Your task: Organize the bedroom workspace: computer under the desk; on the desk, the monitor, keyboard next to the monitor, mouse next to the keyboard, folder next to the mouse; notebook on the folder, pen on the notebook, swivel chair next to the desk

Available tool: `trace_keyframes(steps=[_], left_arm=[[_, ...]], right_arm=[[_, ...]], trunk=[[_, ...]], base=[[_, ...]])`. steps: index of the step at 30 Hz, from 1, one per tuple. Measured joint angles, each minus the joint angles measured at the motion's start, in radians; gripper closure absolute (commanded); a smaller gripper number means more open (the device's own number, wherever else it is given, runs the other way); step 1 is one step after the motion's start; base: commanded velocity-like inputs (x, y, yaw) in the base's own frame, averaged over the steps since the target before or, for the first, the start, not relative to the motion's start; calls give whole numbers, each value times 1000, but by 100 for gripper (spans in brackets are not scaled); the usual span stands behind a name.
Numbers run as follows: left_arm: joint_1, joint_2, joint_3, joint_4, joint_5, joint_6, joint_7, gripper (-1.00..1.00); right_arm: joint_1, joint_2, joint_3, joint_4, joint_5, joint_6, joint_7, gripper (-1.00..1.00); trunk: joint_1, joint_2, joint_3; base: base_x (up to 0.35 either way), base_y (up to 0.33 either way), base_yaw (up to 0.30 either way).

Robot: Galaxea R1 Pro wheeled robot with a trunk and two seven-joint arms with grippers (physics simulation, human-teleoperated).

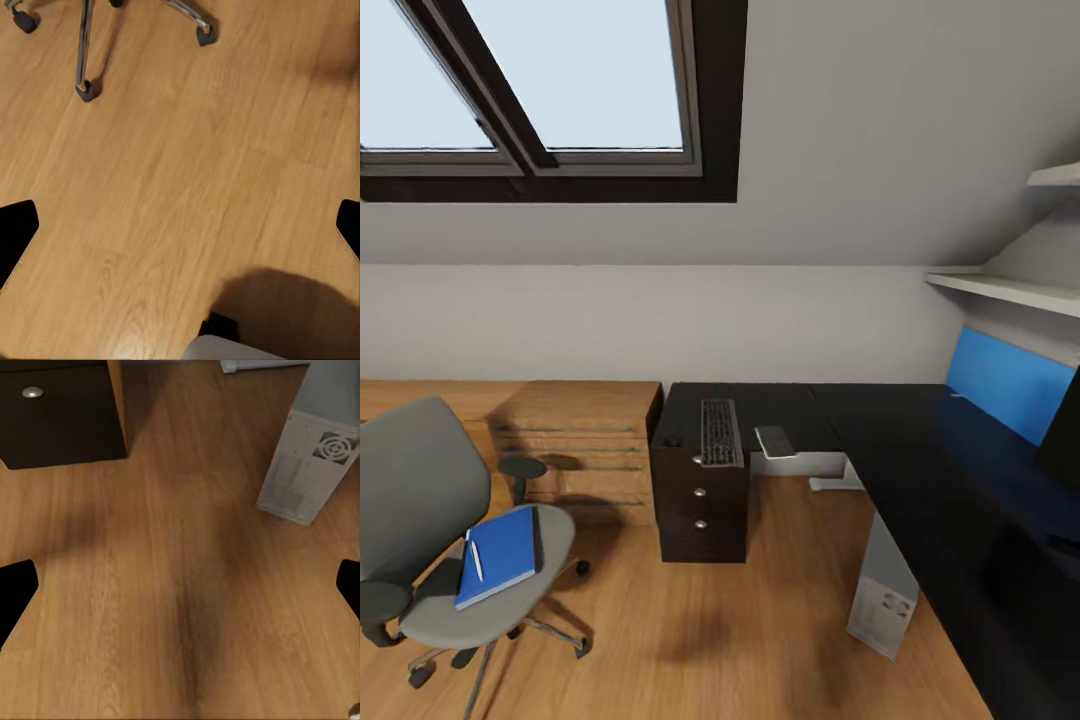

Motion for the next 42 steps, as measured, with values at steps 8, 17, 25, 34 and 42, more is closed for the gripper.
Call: trace_keyframes(steps=[8, 17, 25, 34, 42], left_arm=[[0, 2, 2, -2, 1, -26, 0, -100], [0, 4, 4, -9, 2, -59, 1, -100], [0, 3, 4, -13, 2, -66, 0, -100], [0, -1, -1, -22, 0, -128, -1, -100], [0, -24, -46, -104, -2, -137, 1, -100]], right_arm=[[-1, 3, 0, 1, 1, 1, 0, -100], [-4, 6, 0, -127, 0, 3, -2, -100], [-62, 45, -1, -274, -22, 118, -6, -100], [-190, 62, -5, -441, -327, 451, 87, -100], [-227, 17, -11, -644, -694, 784, 285, -100]], trunk=[[0, 0, 0], [0, 0, 0], [0, 0, 0], [0, 0, 0], [4, -7, -3]], base=[[306, 205, -46], [302, 213, -3], [301, 213, 0], [279, 182, 0], [42, 26, 0]])
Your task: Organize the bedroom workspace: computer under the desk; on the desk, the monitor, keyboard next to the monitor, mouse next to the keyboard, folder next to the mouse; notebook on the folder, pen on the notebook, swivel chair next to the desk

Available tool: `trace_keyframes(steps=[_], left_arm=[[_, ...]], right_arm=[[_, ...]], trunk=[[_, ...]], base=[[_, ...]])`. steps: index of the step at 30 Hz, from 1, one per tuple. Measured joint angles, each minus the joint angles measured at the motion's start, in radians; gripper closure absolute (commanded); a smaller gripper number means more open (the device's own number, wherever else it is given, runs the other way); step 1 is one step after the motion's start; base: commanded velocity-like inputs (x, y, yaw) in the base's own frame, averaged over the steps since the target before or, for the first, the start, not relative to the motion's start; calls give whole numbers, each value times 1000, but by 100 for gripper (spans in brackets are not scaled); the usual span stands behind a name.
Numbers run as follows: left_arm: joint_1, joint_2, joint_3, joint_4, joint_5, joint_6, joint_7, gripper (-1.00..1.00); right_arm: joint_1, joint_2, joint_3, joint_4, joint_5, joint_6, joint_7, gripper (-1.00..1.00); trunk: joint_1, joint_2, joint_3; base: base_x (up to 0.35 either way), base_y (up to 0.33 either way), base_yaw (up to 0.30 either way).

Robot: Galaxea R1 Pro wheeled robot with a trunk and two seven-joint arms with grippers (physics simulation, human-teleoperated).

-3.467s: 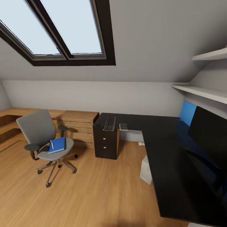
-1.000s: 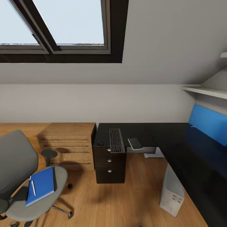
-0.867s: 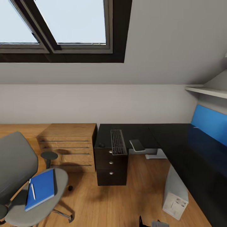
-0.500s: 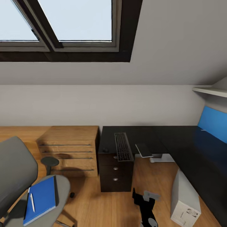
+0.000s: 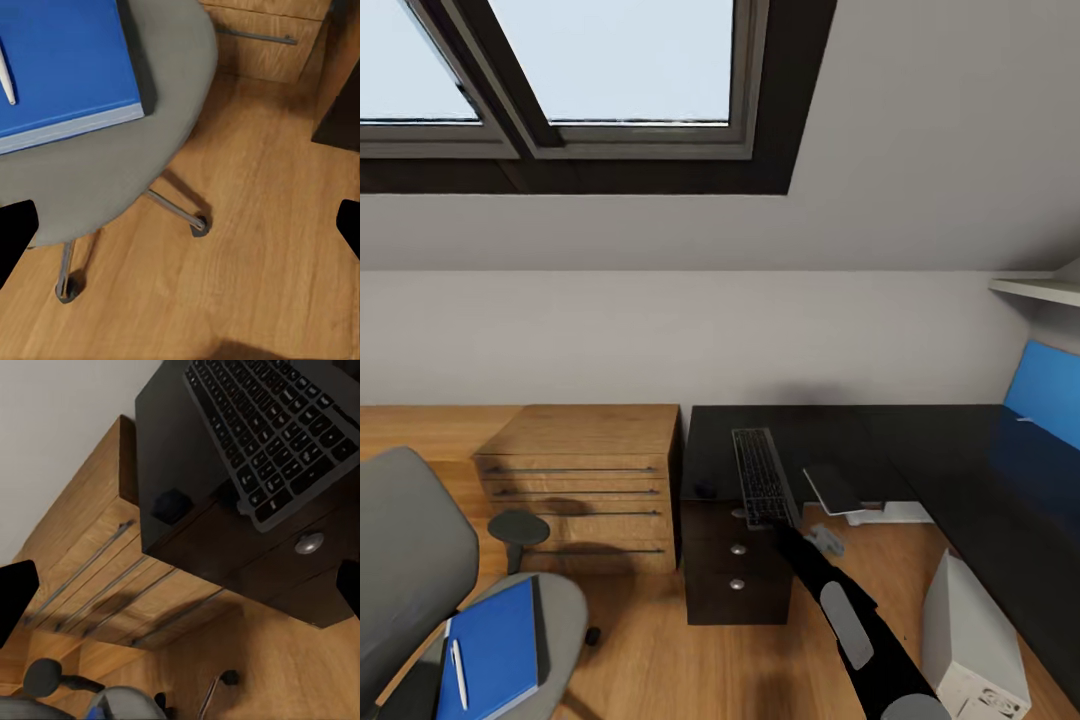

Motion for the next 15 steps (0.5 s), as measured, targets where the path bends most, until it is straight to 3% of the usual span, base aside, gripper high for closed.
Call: trace_keyframes(steps=[1, 3, 4, 7, 10, 11, 13, 14, 15], left_arm=[[9, -18, -11, -82, 0, 5, 0, -100], [33, -33, -14, -147, 2, 13, 1, -100], [56, -40, -16, -220, 3, 41, 1, -100], [75, -44, -16, -312, 4, 115, 1, -100], [115, -46, -17, -505, 12, 325, -2, -100], [135, -47, -16, -628, 32, 481, -3, -100], [145, -46, -13, -708, 57, 588, -4, -100], [150, -46, -8, -769, 90, 685, -5, -100], [156, -43, 4, -861, 172, 855, -5, -100]], right_arm=[[0, -27, -1, -7, -21, 14, 15, -100], [0, -43, -1, -10, -29, 19, 20, -100], [0, -54, -1, -13, -34, 21, 21, -100], [0, -64, -1, -14, -37, 22, 22, -100], [1, -72, -2, -12, -39, 23, 22, -100], [1, -74, -2, -11, -39, 23, 23, -100], [1, -74, -1, -11, -39, 23, 23, -100], [1, -74, -1, -11, -38, 23, 24, -100], [0, -75, 0, -11, -36, 22, 22, -100]], trunk=[[4, -7, -3], [12, -21, -9], [15, -28, -13], [27, -49, -22], [38, -70, -31], [42, -77, -34], [50, -91, -41], [54, -98, -44], [58, -105, -47]], base=[[5, 3, 0], [2, 1, 0], [1, 1, 0], [0, 0, 0], [0, 0, 0], [0, 0, 0], [0, 0, 0], [0, 0, 0], [0, 0, 0]])
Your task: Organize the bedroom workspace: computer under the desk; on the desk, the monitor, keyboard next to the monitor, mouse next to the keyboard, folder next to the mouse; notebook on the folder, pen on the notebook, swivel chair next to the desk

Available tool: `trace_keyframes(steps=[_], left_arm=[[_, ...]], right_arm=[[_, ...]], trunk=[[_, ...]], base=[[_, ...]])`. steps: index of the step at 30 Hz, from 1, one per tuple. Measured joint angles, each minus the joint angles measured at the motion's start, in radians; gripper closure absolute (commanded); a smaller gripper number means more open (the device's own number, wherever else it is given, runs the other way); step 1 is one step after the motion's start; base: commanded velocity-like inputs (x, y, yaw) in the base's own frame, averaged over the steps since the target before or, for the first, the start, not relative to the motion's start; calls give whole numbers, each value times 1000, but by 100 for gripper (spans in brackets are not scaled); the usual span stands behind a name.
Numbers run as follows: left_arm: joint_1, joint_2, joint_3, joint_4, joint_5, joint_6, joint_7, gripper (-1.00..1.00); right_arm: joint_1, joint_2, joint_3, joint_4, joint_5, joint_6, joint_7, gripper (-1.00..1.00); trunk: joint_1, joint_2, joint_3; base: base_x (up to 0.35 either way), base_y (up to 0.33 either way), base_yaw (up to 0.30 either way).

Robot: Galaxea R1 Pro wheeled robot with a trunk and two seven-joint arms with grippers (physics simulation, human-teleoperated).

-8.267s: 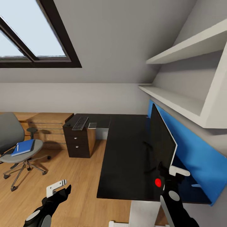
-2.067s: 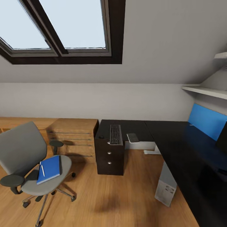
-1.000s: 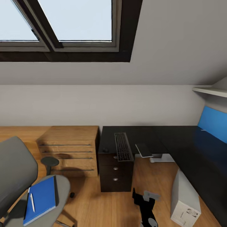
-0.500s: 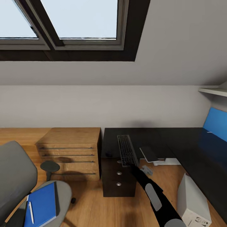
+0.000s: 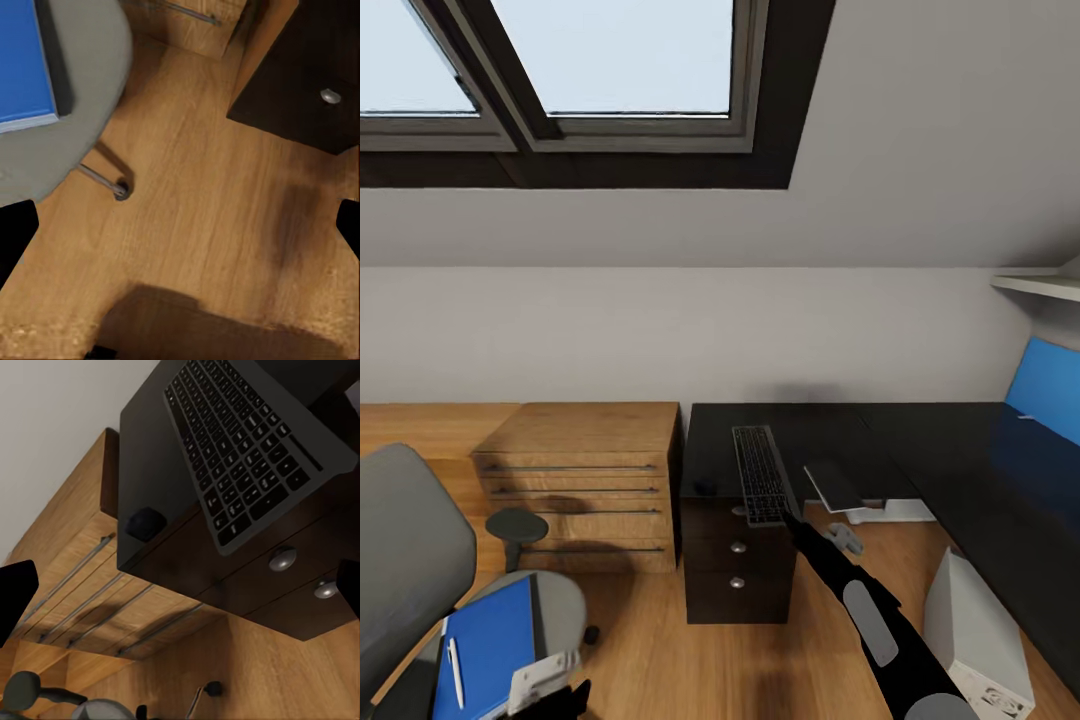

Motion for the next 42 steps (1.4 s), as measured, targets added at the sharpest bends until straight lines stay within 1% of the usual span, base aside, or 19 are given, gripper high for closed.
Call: trace_keyframes(steps=[3, 4, 7, 10, 11, 12, 13, 16, 17, 19, 20, 21, 22, 25, 27, 32, 35, 38, 42], left_arm=[[2, 1, 4, -47, 62, 97, 1, -100], [-9, -5, 7, -73, 114, 157, 3, -100], [-41, -23, 9, -85, 138, 184, 5, -100], [-55, -36, 9, -88, 146, 193, 6, -100], [-62, -44, 10, -90, 150, 197, 8, -100], [-64, -46, 10, -89, 151, 197, 8, -100], [-66, -48, 11, -84, 152, 198, 9, -100], [-68, -50, 11, -71, 151, 198, 9, -100], [-69, -50, 12, -62, 150, 197, 9, -100], [-70, -49, 14, -56, 149, 196, 9, -100], [-70, -48, 15, -52, 149, 196, 9, -100], [-70, -47, 13, -46, 151, 196, 6, -100], [-70, -48, 10, -44, 151, 196, 3, -100], [-70, -49, 2, -43, 151, 197, 1, -100], [-71, -47, -5, -39, 150, 198, 1, -100], [-71, -46, -7, -37, 150, 198, 0, -100], [-71, -47, -7, -37, 149, 198, 0, -100], [-71, -46, -7, -37, 149, 198, 0, -100], [-71, -47, -7, -37, 148, 198, 0, -100]], right_arm=[[0, 1, 0, 1, 2, -2, -3, -100], [0, 0, 0, 8, 1, -4, -6, -100], [0, 0, -5, 27, -4, -3, -5, -100], [0, 1, -14, 40, -17, -3, -4, -100], [0, 2, -23, 46, -46, -1, -3, -100], [0, 2, -26, 48, -62, 0, -2, -100], [0, 2, -30, 51, -100, 2, -1, -100], [0, 2, -32, 53, -176, 10, 0, -100], [0, 1, -33, 55, -232, 21, 0, -100], [0, 1, -34, 61, -287, 41, 1, -100], [0, 0, -34, 72, -339, 65, 2, -100], [0, -2, -34, 98, -434, 105, 5, -100], [0, -6, -34, 105, -456, 109, 6, -100], [0, -13, -33, 111, -473, 100, 6, -100], [-2, -21, -29, 153, -476, 16, -9, -100], [-23, -24, -27, 258, -459, -74, -22, -100], [-53, -30, -27, 308, -449, -89, -28, -100], [-97, -50, -28, 393, -432, -113, -43, -100], [-124, -63, -28, 440, -421, -136, -51, -100]], trunk=[[12, -21, -10], [15, -28, -13], [27, -49, -22], [38, -70, -31], [42, -77, -35], [46, -84, -38], [50, -91, -41], [61, -112, -50], [65, -119, -53], [73, -133, -60], [77, -140, -63], [81, -147, -66], [84, -154, -69], [96, -175, -79], [104, -189, -85], [123, -224, -101], [134, -245, -110], [146, -266, -119], [161, -294, -132]], base=[[0, 0, 0], [0, 0, 0], [0, 0, 0], [0, 0, 0], [0, 0, 0], [0, 0, 0], [0, 0, 0], [0, 0, 0], [0, 0, 0], [0, 0, 0], [0, 0, 0], [0, 0, 0], [0, 0, 0], [0, 0, 0], [0, 0, 0], [0, 0, 0], [0, 0, 0], [0, 0, 0], [0, 0, 0]])
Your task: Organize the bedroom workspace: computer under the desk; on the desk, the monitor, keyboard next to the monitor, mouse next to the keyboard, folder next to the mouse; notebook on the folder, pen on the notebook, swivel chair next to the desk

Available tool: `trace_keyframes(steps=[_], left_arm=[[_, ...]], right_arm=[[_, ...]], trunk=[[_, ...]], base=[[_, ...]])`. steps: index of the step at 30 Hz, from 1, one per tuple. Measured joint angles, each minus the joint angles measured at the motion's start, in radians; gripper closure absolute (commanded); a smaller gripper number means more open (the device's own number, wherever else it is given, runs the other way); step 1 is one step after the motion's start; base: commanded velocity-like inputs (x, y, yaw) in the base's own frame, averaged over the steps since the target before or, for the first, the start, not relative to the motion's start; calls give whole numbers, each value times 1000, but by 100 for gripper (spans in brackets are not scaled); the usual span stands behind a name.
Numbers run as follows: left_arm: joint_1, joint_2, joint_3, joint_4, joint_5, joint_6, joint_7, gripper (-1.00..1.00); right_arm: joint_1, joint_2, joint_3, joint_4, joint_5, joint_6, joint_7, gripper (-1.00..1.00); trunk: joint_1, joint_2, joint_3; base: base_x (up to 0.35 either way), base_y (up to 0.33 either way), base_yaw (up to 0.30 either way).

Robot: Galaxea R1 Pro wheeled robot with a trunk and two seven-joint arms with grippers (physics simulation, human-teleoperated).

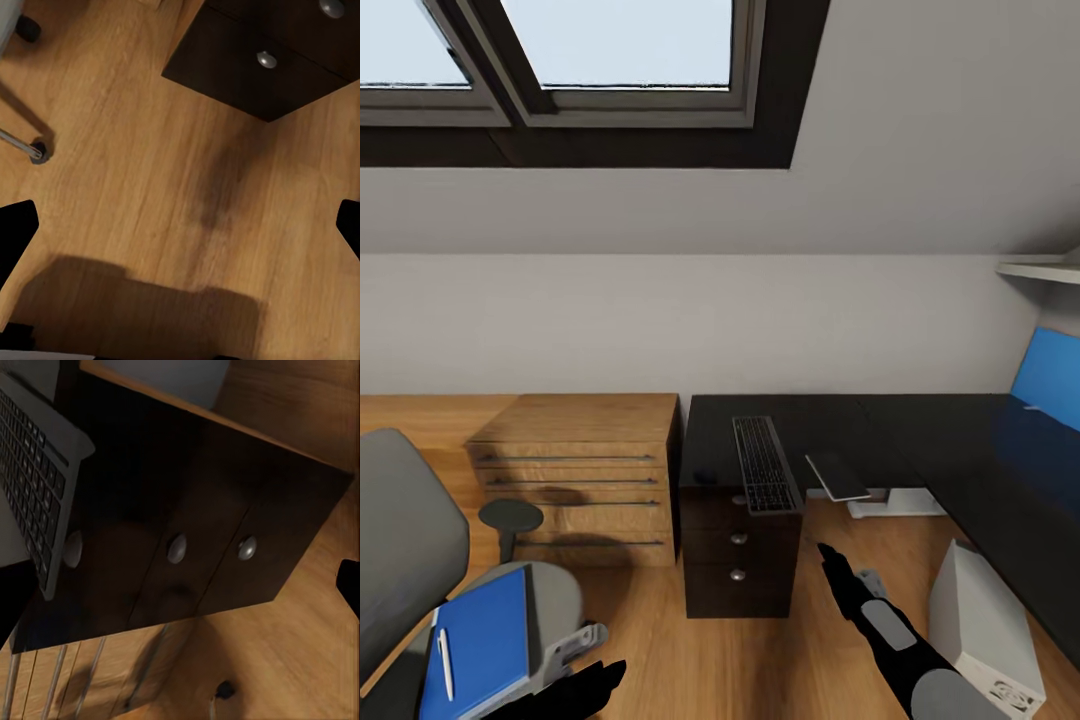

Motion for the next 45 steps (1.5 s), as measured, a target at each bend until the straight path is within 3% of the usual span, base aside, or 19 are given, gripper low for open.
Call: trace_keyframes(steps=[20, 24, 25, 31, 45], left_arm=[[0, -1, -1, -12, 0, -1, 2, -100], [0, -3, -2, -21, 0, -1, 2, -100], [0, -3, -6, -26, 0, -2, 2, -100], [0, -3, -16, -26, 0, -2, 2, -100], [0, -3, -20, -25, 0, -2, 2, -100]], right_arm=[[-17, -13, -1, 21, 7, -12, 83, -100], [-16, -17, 0, 25, 8, -5, 158, -100], [-15, -28, 3, 30, 11, 33, 288, -100], [-15, -36, 3, 41, 16, 90, 385, -100], [-15, -43, 4, 46, 16, 109, 403, -100]], trunk=[[77, -140, -63], [92, -168, -75], [96, -175, -78], [119, -217, -97], [173, -315, -141]], base=[[0, 0, 0], [0, 0, 0], [0, 0, 0], [0, 0, 0], [0, 0, 0]])
